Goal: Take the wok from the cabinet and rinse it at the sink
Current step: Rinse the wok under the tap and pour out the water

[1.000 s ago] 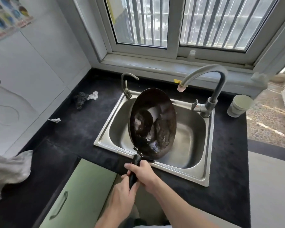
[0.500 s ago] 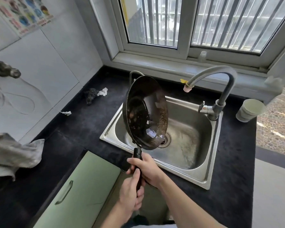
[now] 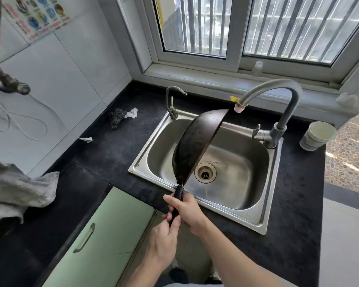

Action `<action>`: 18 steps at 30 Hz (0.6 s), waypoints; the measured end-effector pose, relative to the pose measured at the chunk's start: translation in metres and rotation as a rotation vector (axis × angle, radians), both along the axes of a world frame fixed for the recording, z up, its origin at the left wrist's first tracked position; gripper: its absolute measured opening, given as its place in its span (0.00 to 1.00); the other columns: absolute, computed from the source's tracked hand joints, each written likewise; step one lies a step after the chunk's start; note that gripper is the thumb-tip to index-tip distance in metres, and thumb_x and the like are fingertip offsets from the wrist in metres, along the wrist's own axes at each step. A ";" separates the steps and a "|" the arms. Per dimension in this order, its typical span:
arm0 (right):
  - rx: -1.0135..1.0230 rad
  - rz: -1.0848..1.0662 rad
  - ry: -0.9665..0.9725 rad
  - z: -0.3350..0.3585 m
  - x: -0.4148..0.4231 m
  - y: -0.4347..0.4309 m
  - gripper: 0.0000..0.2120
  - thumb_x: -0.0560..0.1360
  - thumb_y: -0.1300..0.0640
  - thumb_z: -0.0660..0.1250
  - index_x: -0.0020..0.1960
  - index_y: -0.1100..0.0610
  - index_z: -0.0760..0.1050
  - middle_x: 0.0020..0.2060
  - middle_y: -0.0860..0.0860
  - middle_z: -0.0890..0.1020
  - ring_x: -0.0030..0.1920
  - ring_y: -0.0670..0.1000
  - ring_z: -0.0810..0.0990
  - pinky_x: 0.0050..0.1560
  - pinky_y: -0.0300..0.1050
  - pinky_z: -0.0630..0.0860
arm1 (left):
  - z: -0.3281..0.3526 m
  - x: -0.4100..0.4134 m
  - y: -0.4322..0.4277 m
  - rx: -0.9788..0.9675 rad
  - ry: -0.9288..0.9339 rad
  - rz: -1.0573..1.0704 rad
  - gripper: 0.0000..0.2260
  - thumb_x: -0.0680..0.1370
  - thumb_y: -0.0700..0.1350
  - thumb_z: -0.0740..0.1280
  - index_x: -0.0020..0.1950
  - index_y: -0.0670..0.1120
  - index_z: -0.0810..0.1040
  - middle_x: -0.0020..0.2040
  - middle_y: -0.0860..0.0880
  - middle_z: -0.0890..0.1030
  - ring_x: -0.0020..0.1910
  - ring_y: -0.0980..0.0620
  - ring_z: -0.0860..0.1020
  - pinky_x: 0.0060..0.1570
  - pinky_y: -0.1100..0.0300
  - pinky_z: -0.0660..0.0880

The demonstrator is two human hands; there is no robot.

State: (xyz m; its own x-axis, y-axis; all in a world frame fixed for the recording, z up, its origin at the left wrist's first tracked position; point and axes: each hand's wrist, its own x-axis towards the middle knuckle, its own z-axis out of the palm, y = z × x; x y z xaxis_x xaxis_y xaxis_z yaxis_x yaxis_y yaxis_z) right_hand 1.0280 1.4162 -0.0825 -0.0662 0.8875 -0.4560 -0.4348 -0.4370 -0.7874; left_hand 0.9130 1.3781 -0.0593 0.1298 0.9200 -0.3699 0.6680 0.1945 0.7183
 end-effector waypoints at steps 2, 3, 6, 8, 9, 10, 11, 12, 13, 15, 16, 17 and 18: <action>0.013 -0.023 0.015 -0.001 0.000 -0.001 0.13 0.78 0.59 0.70 0.39 0.59 0.70 0.28 0.55 0.72 0.25 0.52 0.74 0.47 0.57 0.83 | 0.002 -0.001 0.000 0.038 0.028 -0.038 0.15 0.81 0.53 0.59 0.36 0.49 0.73 0.30 0.52 0.75 0.34 0.46 0.76 0.40 0.50 0.73; 0.022 -0.031 0.020 -0.002 -0.001 -0.001 0.13 0.78 0.59 0.70 0.38 0.59 0.70 0.28 0.55 0.72 0.24 0.52 0.74 0.47 0.57 0.83 | 0.002 -0.002 0.000 0.054 0.026 -0.045 0.15 0.81 0.52 0.60 0.37 0.49 0.73 0.31 0.50 0.77 0.38 0.43 0.78 0.40 0.51 0.72; 0.029 -0.041 0.035 -0.004 0.000 -0.002 0.14 0.78 0.58 0.70 0.36 0.57 0.70 0.27 0.56 0.72 0.24 0.52 0.74 0.46 0.56 0.82 | 0.003 -0.001 0.000 0.065 0.027 -0.050 0.16 0.81 0.52 0.60 0.40 0.44 0.76 0.37 0.41 0.81 0.41 0.40 0.79 0.39 0.54 0.69; 0.024 -0.039 0.027 -0.005 0.000 -0.004 0.14 0.77 0.57 0.70 0.36 0.57 0.70 0.27 0.56 0.72 0.24 0.52 0.75 0.46 0.56 0.82 | 0.002 -0.001 -0.002 0.056 0.024 -0.052 0.16 0.82 0.53 0.59 0.40 0.45 0.75 0.39 0.39 0.82 0.41 0.40 0.79 0.39 0.53 0.70; 0.022 -0.039 0.020 -0.006 0.000 -0.004 0.14 0.77 0.57 0.70 0.36 0.58 0.70 0.27 0.56 0.73 0.24 0.52 0.75 0.46 0.56 0.82 | 0.001 -0.001 -0.003 0.054 0.024 -0.049 0.17 0.82 0.53 0.59 0.40 0.44 0.76 0.40 0.39 0.83 0.43 0.39 0.80 0.39 0.53 0.70; 0.021 -0.039 0.016 -0.006 0.000 -0.005 0.13 0.77 0.57 0.71 0.37 0.59 0.70 0.27 0.56 0.73 0.24 0.52 0.75 0.45 0.56 0.82 | 0.001 0.000 -0.004 0.053 0.030 -0.042 0.18 0.82 0.53 0.59 0.42 0.42 0.77 0.42 0.38 0.83 0.44 0.38 0.80 0.39 0.53 0.69; 0.020 -0.038 0.013 -0.006 0.000 -0.005 0.13 0.77 0.57 0.71 0.38 0.59 0.70 0.27 0.56 0.73 0.24 0.52 0.74 0.44 0.55 0.82 | 0.000 0.000 -0.005 0.058 0.037 -0.033 0.19 0.82 0.53 0.59 0.43 0.40 0.78 0.43 0.37 0.83 0.45 0.38 0.80 0.39 0.53 0.69; 0.020 -0.036 0.010 -0.006 0.001 -0.005 0.13 0.77 0.56 0.71 0.39 0.60 0.70 0.27 0.55 0.73 0.25 0.52 0.74 0.44 0.54 0.82 | -0.001 0.001 -0.005 0.060 0.042 -0.027 0.19 0.82 0.53 0.59 0.44 0.39 0.78 0.44 0.37 0.83 0.46 0.38 0.80 0.39 0.53 0.69; 0.020 -0.035 0.008 -0.007 0.001 -0.006 0.13 0.77 0.56 0.71 0.39 0.60 0.70 0.28 0.55 0.72 0.25 0.52 0.74 0.44 0.54 0.82 | -0.002 0.001 -0.005 0.062 0.042 -0.028 0.20 0.82 0.53 0.59 0.45 0.38 0.78 0.44 0.37 0.83 0.47 0.38 0.80 0.39 0.54 0.68; 0.022 -0.025 0.006 -0.007 0.001 -0.006 0.14 0.77 0.56 0.71 0.38 0.60 0.70 0.28 0.55 0.72 0.25 0.52 0.74 0.43 0.53 0.82 | -0.001 0.001 -0.006 0.070 0.052 -0.029 0.19 0.82 0.53 0.59 0.46 0.38 0.78 0.44 0.37 0.83 0.47 0.38 0.80 0.39 0.54 0.68; 0.023 -0.019 0.008 -0.007 0.001 -0.005 0.14 0.77 0.56 0.71 0.38 0.60 0.70 0.28 0.55 0.72 0.25 0.52 0.74 0.44 0.53 0.81 | 0.000 0.001 -0.006 0.070 0.054 -0.027 0.19 0.81 0.53 0.59 0.46 0.38 0.79 0.44 0.37 0.83 0.47 0.38 0.80 0.39 0.53 0.69; 0.025 -0.016 0.012 -0.007 0.000 -0.005 0.14 0.76 0.55 0.71 0.38 0.59 0.71 0.28 0.55 0.72 0.25 0.52 0.74 0.44 0.53 0.81 | 0.000 0.001 -0.005 0.068 0.049 -0.023 0.19 0.81 0.53 0.59 0.47 0.39 0.79 0.45 0.37 0.83 0.47 0.38 0.80 0.41 0.52 0.72; 0.027 -0.016 0.016 -0.008 -0.001 -0.005 0.14 0.76 0.55 0.71 0.38 0.59 0.71 0.28 0.55 0.72 0.25 0.52 0.74 0.44 0.53 0.81 | 0.000 0.000 -0.005 0.062 0.044 -0.018 0.18 0.81 0.53 0.60 0.47 0.40 0.80 0.45 0.38 0.83 0.47 0.39 0.80 0.42 0.51 0.73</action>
